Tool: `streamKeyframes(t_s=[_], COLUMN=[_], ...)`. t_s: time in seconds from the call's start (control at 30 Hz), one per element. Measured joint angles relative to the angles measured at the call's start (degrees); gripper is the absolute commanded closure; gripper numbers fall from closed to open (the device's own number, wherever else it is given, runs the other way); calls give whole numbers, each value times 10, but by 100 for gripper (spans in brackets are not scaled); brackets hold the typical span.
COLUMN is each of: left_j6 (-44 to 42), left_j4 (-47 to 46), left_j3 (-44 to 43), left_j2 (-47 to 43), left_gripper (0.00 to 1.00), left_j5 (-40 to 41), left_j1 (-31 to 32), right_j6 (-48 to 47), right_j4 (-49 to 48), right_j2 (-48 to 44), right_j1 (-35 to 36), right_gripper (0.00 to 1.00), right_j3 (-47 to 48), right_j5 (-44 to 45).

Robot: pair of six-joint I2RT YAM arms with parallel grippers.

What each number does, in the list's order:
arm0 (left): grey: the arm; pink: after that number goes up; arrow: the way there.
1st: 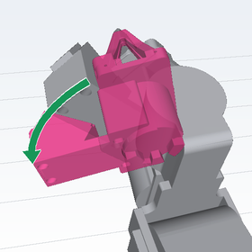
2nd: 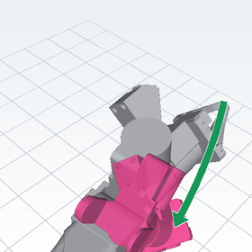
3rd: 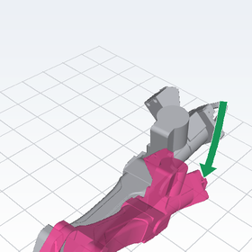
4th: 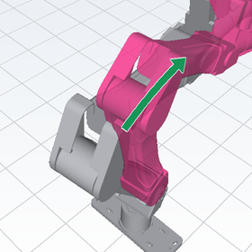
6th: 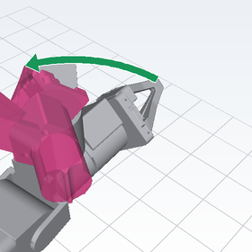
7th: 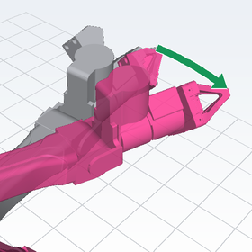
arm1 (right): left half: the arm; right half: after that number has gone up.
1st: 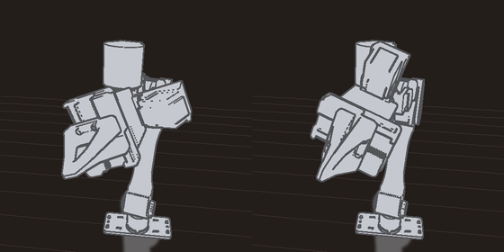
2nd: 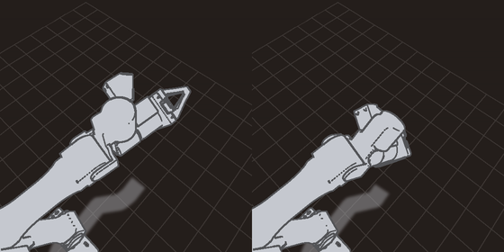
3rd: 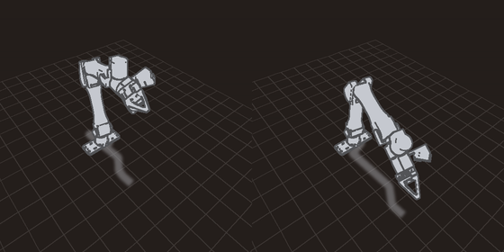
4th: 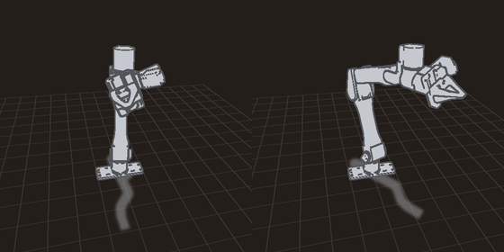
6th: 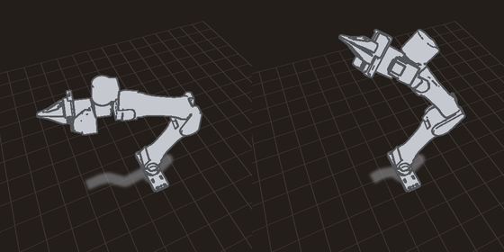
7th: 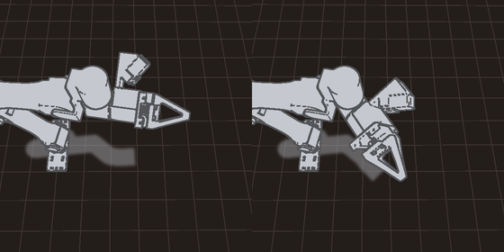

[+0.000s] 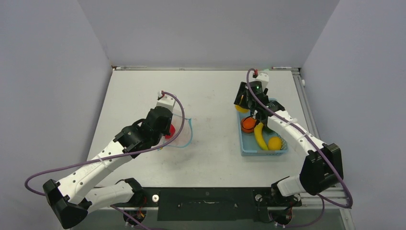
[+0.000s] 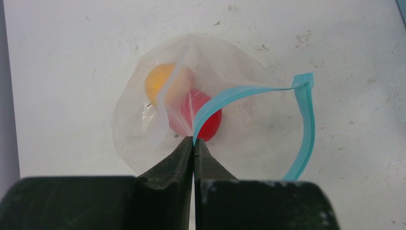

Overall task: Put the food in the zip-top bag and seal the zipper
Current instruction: Pick up the fake fruit from the bin.

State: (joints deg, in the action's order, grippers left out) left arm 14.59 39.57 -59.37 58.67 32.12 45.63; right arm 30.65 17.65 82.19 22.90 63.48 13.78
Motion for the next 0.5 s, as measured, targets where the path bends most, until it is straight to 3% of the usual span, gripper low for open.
streamKeyframes(t_s=[0.5], left_j6=[0], left_j4=[0], left_j3=[0], left_j2=[0], left_gripper=[100], left_j5=[2], left_j1=[-1], right_j6=[0], right_j4=[15], right_j2=[-115], right_j1=[136], right_gripper=[71], right_j3=[2], right_j5=[-73])
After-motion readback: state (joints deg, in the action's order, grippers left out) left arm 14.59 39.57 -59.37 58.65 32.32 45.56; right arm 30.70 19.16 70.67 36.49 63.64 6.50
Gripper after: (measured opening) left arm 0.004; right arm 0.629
